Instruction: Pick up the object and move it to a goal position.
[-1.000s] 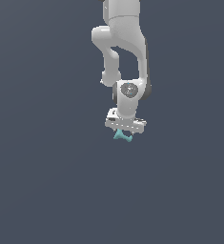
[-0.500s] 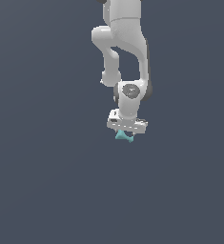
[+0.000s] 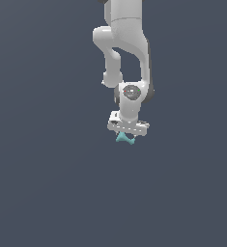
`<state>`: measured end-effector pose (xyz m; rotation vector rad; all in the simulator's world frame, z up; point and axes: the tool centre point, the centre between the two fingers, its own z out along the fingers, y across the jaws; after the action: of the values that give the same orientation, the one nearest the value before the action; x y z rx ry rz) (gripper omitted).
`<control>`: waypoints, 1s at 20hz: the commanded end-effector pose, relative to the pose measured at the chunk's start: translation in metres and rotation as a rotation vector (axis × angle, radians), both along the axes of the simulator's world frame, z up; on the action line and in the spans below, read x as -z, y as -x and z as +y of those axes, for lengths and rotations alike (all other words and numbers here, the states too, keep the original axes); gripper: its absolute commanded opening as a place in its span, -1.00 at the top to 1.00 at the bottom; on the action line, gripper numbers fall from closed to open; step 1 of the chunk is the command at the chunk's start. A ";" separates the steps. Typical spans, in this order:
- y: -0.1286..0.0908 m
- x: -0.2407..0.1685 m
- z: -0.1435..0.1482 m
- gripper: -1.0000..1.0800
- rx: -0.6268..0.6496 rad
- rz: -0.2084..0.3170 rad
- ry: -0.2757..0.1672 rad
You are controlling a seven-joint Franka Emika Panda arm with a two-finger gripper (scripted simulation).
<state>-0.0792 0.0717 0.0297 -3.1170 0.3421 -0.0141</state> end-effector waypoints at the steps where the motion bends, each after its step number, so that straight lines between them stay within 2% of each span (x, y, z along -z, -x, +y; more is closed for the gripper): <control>1: -0.005 -0.002 -0.008 1.00 0.003 0.000 0.001; 20: -0.088 -0.033 -0.130 1.00 0.013 0.008 0.004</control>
<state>0.0036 -0.0515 0.0606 -3.1195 0.3650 -0.0034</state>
